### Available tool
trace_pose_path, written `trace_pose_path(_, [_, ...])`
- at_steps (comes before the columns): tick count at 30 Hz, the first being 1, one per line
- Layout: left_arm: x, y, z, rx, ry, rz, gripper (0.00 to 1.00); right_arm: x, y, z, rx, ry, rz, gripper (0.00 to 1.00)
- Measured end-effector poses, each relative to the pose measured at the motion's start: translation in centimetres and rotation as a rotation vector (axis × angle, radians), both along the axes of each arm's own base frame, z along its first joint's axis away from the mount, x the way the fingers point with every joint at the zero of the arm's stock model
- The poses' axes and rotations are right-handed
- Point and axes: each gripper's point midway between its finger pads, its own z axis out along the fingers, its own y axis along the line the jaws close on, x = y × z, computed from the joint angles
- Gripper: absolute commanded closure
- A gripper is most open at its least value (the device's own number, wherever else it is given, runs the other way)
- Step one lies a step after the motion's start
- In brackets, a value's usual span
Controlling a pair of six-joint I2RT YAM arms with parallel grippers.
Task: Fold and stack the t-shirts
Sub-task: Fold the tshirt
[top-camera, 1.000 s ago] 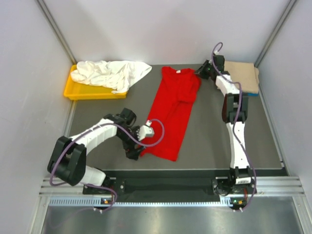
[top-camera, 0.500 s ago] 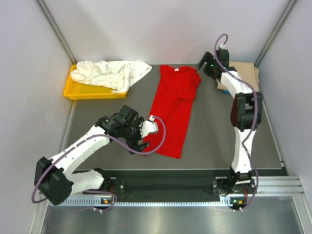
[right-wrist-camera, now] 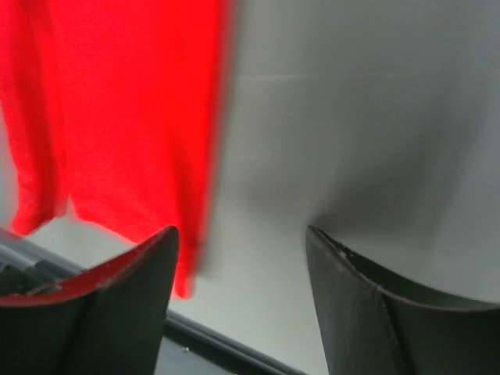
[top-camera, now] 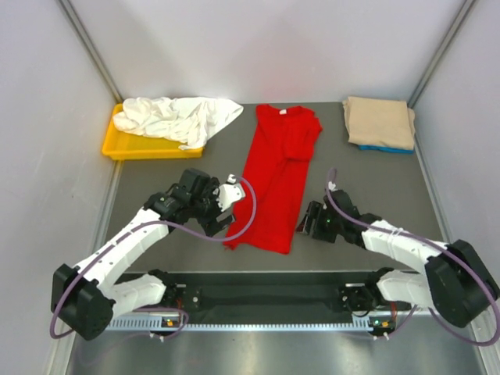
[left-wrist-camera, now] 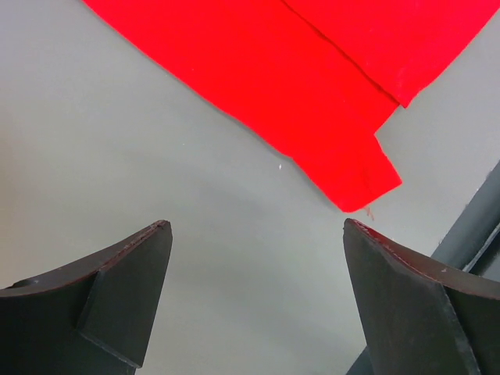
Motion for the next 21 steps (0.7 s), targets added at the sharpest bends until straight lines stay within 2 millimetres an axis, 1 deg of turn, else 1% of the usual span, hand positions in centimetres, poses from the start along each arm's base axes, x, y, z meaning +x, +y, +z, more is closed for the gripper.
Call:
trace_pose_path(1, [0.1, -0.1, 0.0, -0.004, -0.003, -0.002, 0.06, -1.0, 0.9, -0.1, 0.032, 0.018, 0.016, 0.37])
trace_pose_path(2, [0.0, -0.1, -0.1, -0.006, -0.002, -0.004, 0.07, -1.2, 1.9, 0.5, 0.059, 0.001, 0.029, 0.4])
trace_pose_path(3, [0.0, -0.2, -0.3, -0.008, 0.0, -0.006, 0.07, -1.3, 2.7, 0.7, 0.077, 0.0, 0.036, 0.41])
trace_pose_path(5, [-0.3, -0.2, -0.9, -0.009, 0.013, -0.011, 0.09, -1.9, 4.0, 0.3, 0.101, 0.025, 0.051, 0.5])
trace_pose_path(7, [-0.7, -0.2, -1.5, -0.011, 0.029, -0.019, 0.1, -2.7, 5.6, -0.6, 0.138, 0.068, 0.068, 0.62])
trace_pose_path(8, [-0.9, -0.2, -1.8, -0.012, 0.037, -0.023, 0.12, -2.9, 6.6, -0.7, 0.165, 0.077, 0.082, 0.79])
trace_pose_path(10, [-1.3, -0.3, -2.2, -0.017, 0.053, -0.033, 0.16, -3.4, 7.7, -1.4, 0.185, 0.106, 0.104, 0.97])
trace_pose_path(11, [-1.4, -0.4, -2.3, -0.02, 0.058, -0.039, 0.18, -3.5, 8.1, -1.7, 0.198, 0.121, 0.104, 1.0])
trace_pose_path(12, [-1.6, -0.5, -2.4, -0.025, 0.063, -0.048, 0.25, -3.6, 8.3, -1.7, 0.211, 0.128, 0.106, 1.0])
trace_pose_path(14, [-1.8, -0.9, -2.3, -0.039, 0.064, -0.079, 0.33, -4.0, 8.0, -1.8, 0.222, 0.135, 0.102, 1.0])
trace_pose_path(16, [-2.0, -1.5, -2.1, -0.064, 0.066, -0.117, 0.39, -4.5, 6.7, -1.9, 0.228, 0.135, 0.085, 1.0])
trace_pose_path(19, [-2.4, -2.8, -1.8, -0.101, 0.053, -0.196, 0.4, -5.2, 3.5, -2.0, 0.216, 0.134, 0.027, 1.0])
trace_pose_path(21, [-2.6, -3.8, -1.8, -0.119, 0.03, -0.264, 0.38, -5.2, 2.1, -2.0, 0.196, 0.132, 0.006, 1.0])
